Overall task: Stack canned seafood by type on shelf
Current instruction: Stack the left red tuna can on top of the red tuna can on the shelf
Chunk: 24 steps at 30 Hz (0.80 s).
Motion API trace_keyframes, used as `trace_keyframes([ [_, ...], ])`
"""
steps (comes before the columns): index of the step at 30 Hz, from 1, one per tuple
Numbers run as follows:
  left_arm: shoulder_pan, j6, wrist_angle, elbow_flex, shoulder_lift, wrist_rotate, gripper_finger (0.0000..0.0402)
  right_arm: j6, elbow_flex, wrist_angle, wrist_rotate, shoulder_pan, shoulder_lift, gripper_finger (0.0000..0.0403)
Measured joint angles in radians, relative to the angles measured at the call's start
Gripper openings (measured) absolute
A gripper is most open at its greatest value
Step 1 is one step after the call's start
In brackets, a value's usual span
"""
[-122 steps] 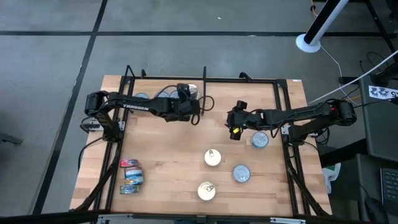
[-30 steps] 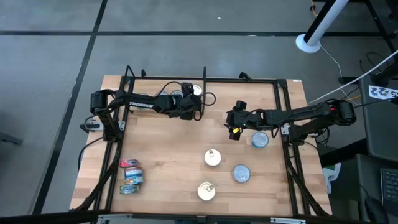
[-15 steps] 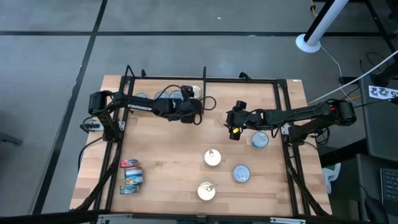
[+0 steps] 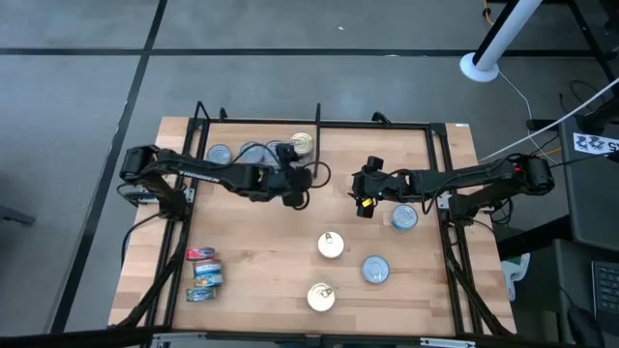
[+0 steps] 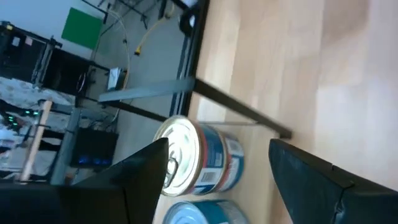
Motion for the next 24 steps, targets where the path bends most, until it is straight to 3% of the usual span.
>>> trace_keyframes([
  [8,-0.088,-0.219,-0.115,0.001,-0.105,0.004,0.0274,0.001,0.000,0.000,-0.037,0.000,0.000,0.0282],
  [12,-0.126,-0.370,-0.229,0.001,-0.158,0.054,0.0274,0.001,0.000,0.000,-0.070,0.000,0.000,0.0282],
  [16,-0.159,-0.539,-0.355,0.001,-0.207,0.191,0.0274,0.001,0.000,0.000,-0.079,0.000,0.000,0.0282],
  [24,-0.239,-0.854,-0.658,0.001,-0.270,0.560,0.0274,0.000,0.000,0.000,-0.078,0.000,0.000,0.0282],
])
